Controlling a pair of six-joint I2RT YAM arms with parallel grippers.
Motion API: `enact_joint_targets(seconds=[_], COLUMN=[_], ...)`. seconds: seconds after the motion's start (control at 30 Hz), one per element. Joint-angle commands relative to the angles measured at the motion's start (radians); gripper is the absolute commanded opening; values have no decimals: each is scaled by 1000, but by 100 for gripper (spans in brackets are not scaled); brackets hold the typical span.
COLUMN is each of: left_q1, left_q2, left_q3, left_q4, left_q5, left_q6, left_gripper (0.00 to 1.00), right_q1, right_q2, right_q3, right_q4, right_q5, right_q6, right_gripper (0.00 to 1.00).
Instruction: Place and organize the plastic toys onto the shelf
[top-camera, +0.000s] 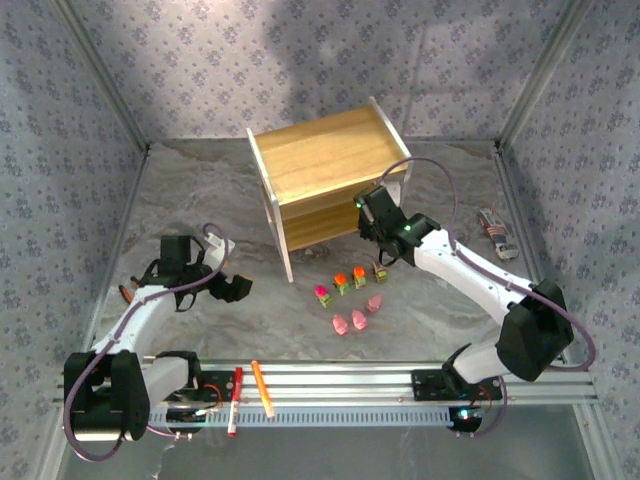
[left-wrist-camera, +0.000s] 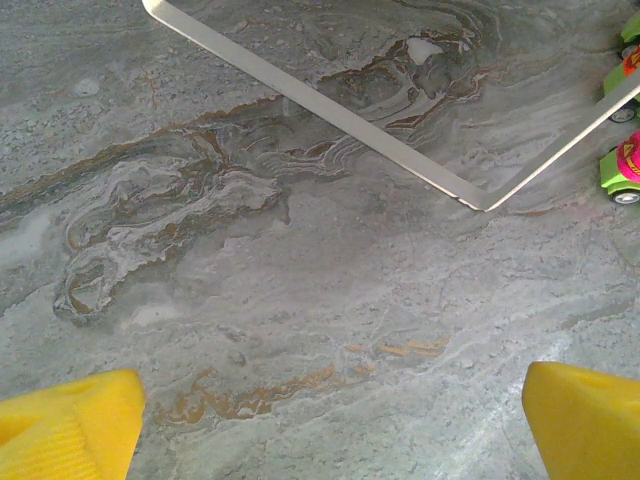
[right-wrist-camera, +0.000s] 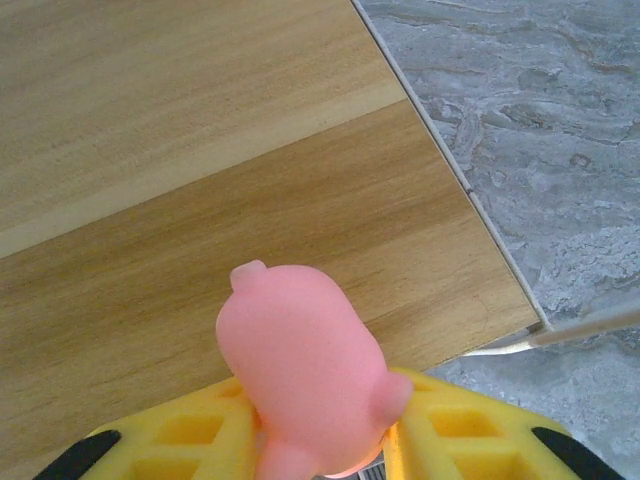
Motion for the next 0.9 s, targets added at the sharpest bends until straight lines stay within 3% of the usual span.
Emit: enact_joint_targets(seconds=[0.0, 0.87], left_q1=[-5, -4], left_q2=[-6, -11], left_q3=[3, 1], left_q4=[-8, -10], left_q5=[10, 9], left_q6=[8, 8], left_gripper=[97, 97], right_q1=[10, 9], right_q2=[2, 12], right_q3=[-13, -19], right_q4=[16, 72], right_q5=[54, 75], right_q6=[-4, 5], right_gripper=[34, 35])
